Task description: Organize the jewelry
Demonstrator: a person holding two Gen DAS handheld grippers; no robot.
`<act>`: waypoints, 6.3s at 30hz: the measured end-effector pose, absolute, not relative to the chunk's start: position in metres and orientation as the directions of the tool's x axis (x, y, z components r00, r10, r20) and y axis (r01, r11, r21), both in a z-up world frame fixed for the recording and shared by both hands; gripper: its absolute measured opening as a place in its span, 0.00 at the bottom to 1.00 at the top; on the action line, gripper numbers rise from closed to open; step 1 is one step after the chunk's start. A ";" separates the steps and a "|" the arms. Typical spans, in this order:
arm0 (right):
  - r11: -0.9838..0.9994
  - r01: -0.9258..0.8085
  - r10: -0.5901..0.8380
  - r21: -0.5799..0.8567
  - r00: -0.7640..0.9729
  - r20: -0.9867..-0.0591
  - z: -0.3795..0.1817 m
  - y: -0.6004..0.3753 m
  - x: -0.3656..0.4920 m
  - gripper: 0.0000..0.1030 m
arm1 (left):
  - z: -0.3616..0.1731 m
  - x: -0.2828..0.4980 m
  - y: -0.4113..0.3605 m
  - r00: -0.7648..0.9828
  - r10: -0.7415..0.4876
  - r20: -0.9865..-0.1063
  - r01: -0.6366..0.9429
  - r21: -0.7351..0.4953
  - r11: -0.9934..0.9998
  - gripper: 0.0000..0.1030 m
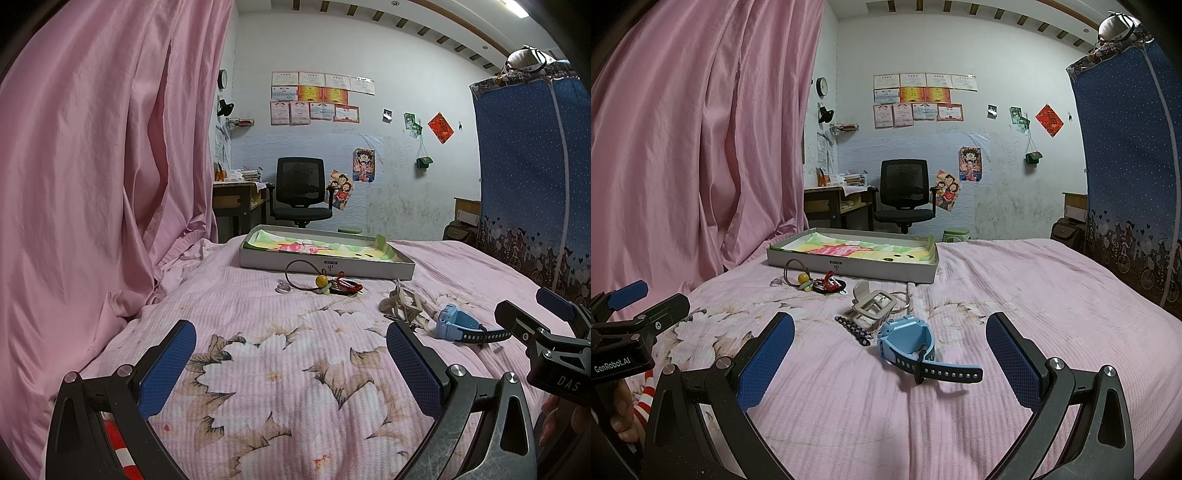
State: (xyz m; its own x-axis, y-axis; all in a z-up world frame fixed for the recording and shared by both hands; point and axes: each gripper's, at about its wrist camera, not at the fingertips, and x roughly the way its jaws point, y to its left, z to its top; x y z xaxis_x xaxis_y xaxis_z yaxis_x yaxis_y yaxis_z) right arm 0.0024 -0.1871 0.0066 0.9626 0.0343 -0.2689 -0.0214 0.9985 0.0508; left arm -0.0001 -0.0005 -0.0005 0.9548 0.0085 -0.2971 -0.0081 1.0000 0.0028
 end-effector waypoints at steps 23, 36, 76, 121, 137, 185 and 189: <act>0.998 -0.022 0.035 0.052 0.962 -0.270 0.008 -0.188 0.002 0.99 | 0.000 0.000 -0.001 0.955 0.009 -0.297 -0.009 0.003 1.000 1.00; 0.998 -0.021 0.035 0.053 0.962 -0.270 0.007 -0.188 0.002 0.99 | 0.000 0.000 -0.001 0.955 0.009 -0.298 -0.009 0.003 1.000 1.00; 0.988 -0.122 0.155 0.097 0.832 -0.532 -0.005 -0.210 0.094 0.99 | -0.013 0.123 -0.024 0.786 -0.231 -0.574 0.151 -0.183 0.971 1.00; 0.964 -0.111 0.250 0.241 0.686 -0.683 -0.047 -0.230 0.153 0.53 | -0.057 0.213 -0.098 0.402 -0.460 -0.792 0.538 -0.202 0.818 0.29; 0.952 -0.133 0.290 0.276 0.677 -0.676 -0.052 -0.232 0.154 0.53 | -0.055 0.183 -0.105 0.402 -0.456 -0.794 0.577 -0.167 0.799 0.04; 0.925 -0.228 0.329 0.305 0.882 -0.337 0.018 -0.239 0.144 0.52 | 0.035 0.144 -0.075 0.891 -0.270 -0.365 0.249 -0.105 0.963 0.03; 0.927 -0.234 0.319 0.292 0.902 -0.290 0.038 -0.235 0.180 0.52 | 0.042 0.171 -0.065 0.904 -0.249 -0.347 0.220 -0.122 0.968 0.03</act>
